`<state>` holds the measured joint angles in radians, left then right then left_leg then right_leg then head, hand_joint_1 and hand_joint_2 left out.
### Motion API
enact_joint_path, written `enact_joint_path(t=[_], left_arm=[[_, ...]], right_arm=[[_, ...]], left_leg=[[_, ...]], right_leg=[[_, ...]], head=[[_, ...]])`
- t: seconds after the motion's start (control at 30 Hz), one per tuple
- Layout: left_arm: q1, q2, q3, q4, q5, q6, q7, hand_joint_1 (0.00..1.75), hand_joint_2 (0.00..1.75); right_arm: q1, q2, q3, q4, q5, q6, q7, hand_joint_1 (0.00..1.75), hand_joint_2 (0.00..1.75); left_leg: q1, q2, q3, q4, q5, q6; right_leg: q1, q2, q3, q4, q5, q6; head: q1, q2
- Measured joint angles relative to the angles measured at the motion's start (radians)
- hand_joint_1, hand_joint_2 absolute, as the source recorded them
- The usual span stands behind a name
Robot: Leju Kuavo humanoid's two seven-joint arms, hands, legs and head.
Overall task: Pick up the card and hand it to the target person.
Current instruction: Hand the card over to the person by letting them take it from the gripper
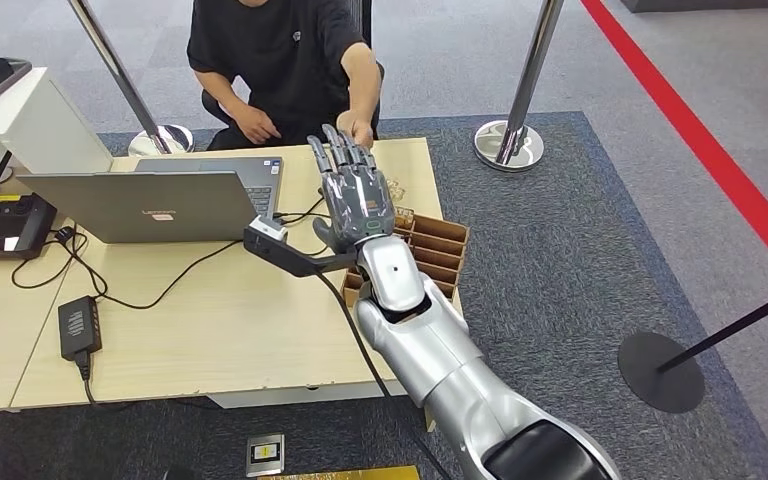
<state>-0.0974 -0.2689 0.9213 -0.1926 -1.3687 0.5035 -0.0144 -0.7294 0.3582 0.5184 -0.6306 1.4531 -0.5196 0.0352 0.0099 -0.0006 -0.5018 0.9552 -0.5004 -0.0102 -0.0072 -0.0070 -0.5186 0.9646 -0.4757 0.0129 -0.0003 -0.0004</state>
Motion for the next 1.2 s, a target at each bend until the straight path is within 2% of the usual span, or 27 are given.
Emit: enact_joint_path(t=[0.07, 0.43, 0.57, 0.67, 0.8, 0.97, 1.2], left_arm=[[0.000, 0.000, 0.000, 0.000, 0.000, 0.000, 0.000, 0.00, 0.00], [0.000, 0.000, 0.000, 0.000, 0.002, 0.001, -0.002, 0.00, 0.00], [0.001, 0.000, 0.000, 0.000, 0.005, 0.004, -0.011, 0.00, 0.00], [0.002, 0.000, 0.000, 0.000, 0.008, 0.008, -0.012, 0.00, 0.00], [0.008, 0.000, 0.001, 0.000, 0.011, 0.011, -0.011, 0.00, 0.00], [0.012, 0.000, 0.001, 0.000, 0.012, 0.014, -0.011, 0.00, 0.00], [0.012, 0.000, 0.006, 0.000, 0.029, 0.025, -0.013, 0.00, 0.00]], right_arm=[[0.000, 0.000, 0.000, 0.003, 0.001, -0.003, 0.003, 0.00, 0.00], [0.011, -0.016, -0.007, 0.009, -0.023, -0.087, 0.022, 0.00, 0.00], [0.050, -0.050, -0.044, -0.019, -0.032, -0.157, 0.031, 0.00, 0.00], [0.108, -0.086, -0.106, -0.088, -0.014, -0.172, 0.037, 0.00, 0.00], [0.213, -0.128, -0.249, -0.232, -0.004, -0.177, 0.012, 0.00, 0.00], [0.337, -0.149, -0.495, -0.377, 0.001, -0.177, -0.060, 0.00, 0.00], [0.432, -0.156, -0.862, -0.421, -0.067, -0.177, -0.139, 0.00, 0.00]], left_leg=[[0.000, 0.000, 0.000, 0.000, 0.000, 0.000], [0.000, 0.000, 0.000, 0.000, 0.000, 0.000], [0.000, 0.000, 0.000, 0.000, 0.000, 0.000], [0.000, 0.000, 0.000, 0.000, 0.000, 0.000], [0.000, -0.001, 0.000, 0.000, 0.000, 0.000], [0.000, -0.001, -0.001, 0.000, -0.001, 0.000], [0.000, -0.001, -0.001, 0.000, -0.001, 0.000]], right_leg=[[0.000, 0.000, 0.000, 0.000, 0.000, 0.000], [0.000, 0.000, 0.000, 0.000, 0.000, 0.000], [0.000, 0.000, 0.000, -0.001, 0.000, 0.000], [0.000, 0.000, 0.000, -0.001, 0.000, 0.000], [0.000, 0.000, 0.000, -0.001, 0.000, 0.000], [0.000, 0.000, -0.001, -0.002, 0.000, 0.000], [0.000, 0.000, -0.001, -0.002, 0.000, 0.000]], head=[[0.000, 0.000], [0.000, 0.000], [0.000, 0.000], [0.000, 0.000], [0.000, 0.000], [0.000, 0.000], [0.000, 0.000]])
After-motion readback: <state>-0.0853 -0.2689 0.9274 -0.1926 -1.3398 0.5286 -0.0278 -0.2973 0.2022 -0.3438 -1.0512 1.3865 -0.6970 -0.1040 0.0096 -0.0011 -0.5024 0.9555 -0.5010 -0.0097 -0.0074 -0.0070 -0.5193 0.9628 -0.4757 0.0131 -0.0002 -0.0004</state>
